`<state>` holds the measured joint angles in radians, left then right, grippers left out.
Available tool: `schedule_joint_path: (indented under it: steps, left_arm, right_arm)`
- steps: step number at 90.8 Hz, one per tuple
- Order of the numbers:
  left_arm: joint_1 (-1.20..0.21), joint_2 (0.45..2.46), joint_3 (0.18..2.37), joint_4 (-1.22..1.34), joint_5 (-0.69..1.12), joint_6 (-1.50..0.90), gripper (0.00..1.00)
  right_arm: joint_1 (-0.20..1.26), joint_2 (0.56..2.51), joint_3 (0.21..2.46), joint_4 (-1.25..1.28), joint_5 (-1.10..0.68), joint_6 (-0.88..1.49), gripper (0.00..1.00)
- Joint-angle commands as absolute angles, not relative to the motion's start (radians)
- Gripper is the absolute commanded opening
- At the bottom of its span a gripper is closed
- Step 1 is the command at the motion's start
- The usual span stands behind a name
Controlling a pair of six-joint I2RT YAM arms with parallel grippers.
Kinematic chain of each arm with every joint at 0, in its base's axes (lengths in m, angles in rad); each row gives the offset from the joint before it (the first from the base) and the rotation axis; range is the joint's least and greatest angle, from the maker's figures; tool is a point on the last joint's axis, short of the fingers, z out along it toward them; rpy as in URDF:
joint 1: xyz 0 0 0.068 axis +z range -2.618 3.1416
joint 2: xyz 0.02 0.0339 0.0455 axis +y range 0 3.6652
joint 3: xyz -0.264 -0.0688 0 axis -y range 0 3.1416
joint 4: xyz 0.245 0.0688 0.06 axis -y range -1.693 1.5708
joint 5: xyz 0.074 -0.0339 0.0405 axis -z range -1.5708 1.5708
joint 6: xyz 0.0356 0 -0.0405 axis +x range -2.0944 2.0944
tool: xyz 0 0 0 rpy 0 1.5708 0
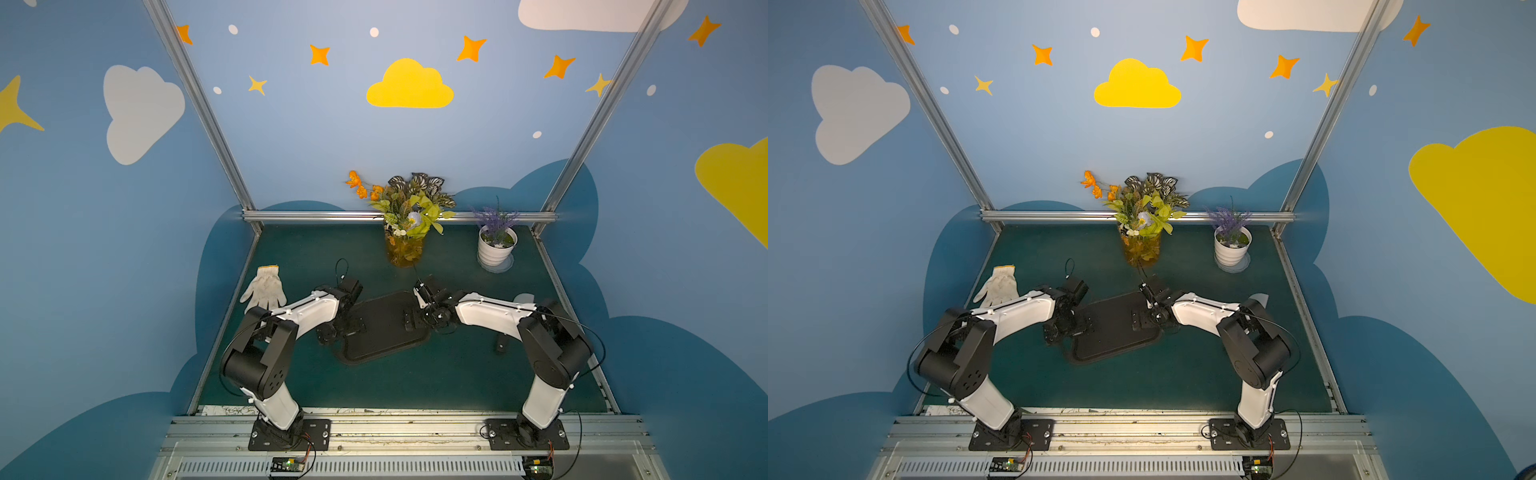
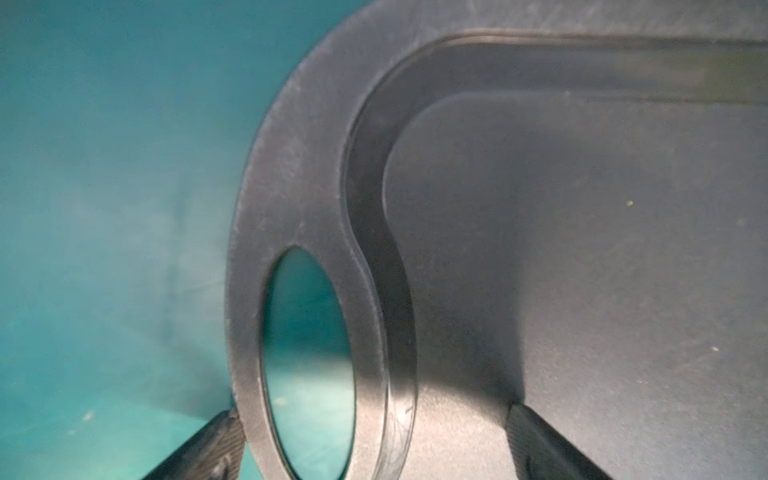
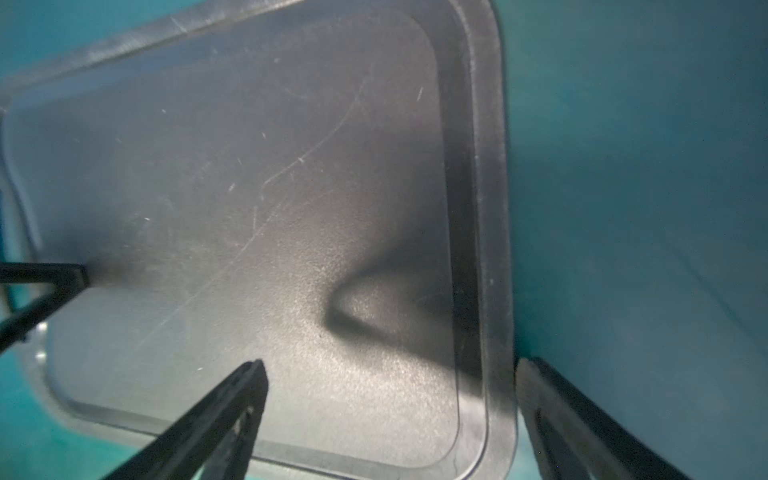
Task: Align the knife with the edge of the cutting board
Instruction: Adjust the work surface at the center of the board.
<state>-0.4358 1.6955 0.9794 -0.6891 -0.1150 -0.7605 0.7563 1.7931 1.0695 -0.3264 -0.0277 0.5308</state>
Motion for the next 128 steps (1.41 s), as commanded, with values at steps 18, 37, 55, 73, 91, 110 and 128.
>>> schedule_joint_path:
  steps: [18, 37, 55, 73, 91, 110, 128]
  left_arm:
    - [-0.558, 1.866, 1.136, -0.63, -0.072, -0.733, 1.0]
    - [-0.608, 1.953, 1.25, -0.65, -0.07, -0.725, 1.0]
    - [-0.628, 1.996, 1.301, -0.653, -0.055, -0.744, 1.0]
    - [-0.642, 1.999, 1.291, -0.653, -0.055, -0.772, 1.0]
    - [-0.644, 2.018, 1.307, -0.653, -0.056, -0.784, 1.0]
    - [-0.641, 2.044, 1.363, -0.669, -0.042, -0.786, 1.0]
    - [-0.627, 2.067, 1.409, -0.684, -0.038, -0.784, 1.0]
  right_arm:
    - [0.779, 1.667, 0.94, -0.399, 0.054, 0.626, 0.98]
    - [0.768, 1.585, 0.865, -0.416, 0.123, 0.647, 0.98]
    - [0.737, 1.566, 0.84, -0.419, 0.13, 0.633, 0.98]
    - [0.698, 1.572, 0.828, -0.387, 0.107, 0.611, 0.98]
    - [0.667, 1.591, 0.842, -0.361, 0.082, 0.587, 0.98]
    - [0.648, 1.637, 0.89, -0.359, 0.064, 0.572, 0.98]
    - [0.635, 1.692, 0.949, -0.37, 0.052, 0.549, 0.98]
